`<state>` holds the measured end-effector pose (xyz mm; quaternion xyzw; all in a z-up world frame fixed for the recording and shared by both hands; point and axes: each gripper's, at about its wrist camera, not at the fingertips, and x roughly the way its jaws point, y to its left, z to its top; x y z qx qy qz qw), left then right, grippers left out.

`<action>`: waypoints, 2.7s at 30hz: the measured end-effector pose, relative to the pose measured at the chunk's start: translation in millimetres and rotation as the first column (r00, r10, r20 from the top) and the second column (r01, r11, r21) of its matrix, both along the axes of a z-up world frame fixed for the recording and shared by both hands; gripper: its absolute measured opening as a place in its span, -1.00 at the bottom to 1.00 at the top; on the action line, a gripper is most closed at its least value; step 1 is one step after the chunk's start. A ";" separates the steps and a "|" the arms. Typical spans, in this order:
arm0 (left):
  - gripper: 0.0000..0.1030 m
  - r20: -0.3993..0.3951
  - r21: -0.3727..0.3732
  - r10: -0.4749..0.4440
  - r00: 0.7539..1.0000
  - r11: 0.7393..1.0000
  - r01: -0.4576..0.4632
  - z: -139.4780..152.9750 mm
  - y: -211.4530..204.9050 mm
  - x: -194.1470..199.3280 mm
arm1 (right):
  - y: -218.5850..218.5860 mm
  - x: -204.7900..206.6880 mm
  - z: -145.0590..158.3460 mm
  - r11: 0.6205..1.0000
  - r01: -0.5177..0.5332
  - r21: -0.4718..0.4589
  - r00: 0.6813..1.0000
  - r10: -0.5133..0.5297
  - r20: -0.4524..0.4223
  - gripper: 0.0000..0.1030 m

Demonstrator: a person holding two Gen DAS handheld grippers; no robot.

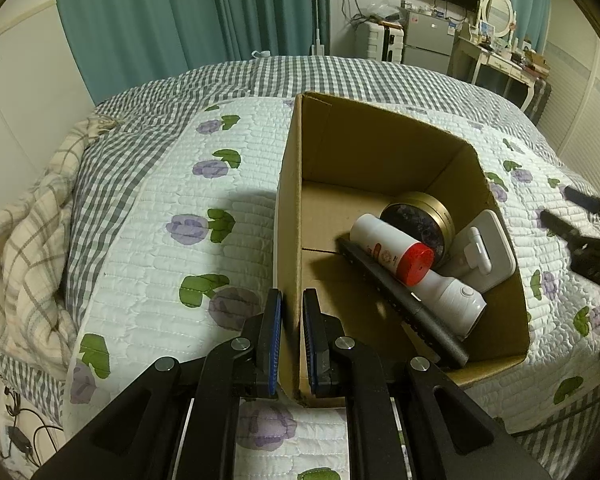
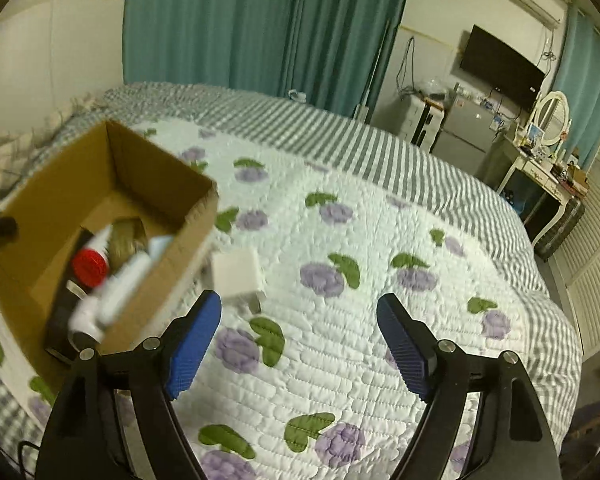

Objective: Organize rigid objects
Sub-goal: 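Grasp the white charger plug with the right tool, then carry the white charger plug into the box and release it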

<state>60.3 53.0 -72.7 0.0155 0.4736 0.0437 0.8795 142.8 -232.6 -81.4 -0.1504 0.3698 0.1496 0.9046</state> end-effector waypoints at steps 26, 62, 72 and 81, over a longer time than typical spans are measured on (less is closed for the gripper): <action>-0.81 -0.002 0.001 0.001 1.000 1.000 -0.001 -0.4 -0.2 0.2 | 47.2 56.0 -86.5 0.985 -0.174 0.009 0.971 0.173 -0.162 0.38; -0.81 0.009 -0.016 -0.005 1.000 1.000 0.005 -0.2 0.1 -1.3 | 31.0 -28.5 -9.0 0.998 -0.064 -0.013 0.998 0.064 -0.006 -0.03; -0.81 0.011 -0.022 -0.008 1.000 1.000 0.009 0.9 -1.0 -1.9 | 54.3 -37.0 55.3 0.998 -0.053 0.040 0.993 0.049 0.109 -0.03; -0.81 0.017 -0.039 -0.009 1.000 0.999 0.009 2.8 0.3 -2.0 | 121.9 -24.6 62.6 0.978 -0.175 0.110 0.982 0.165 0.091 -0.03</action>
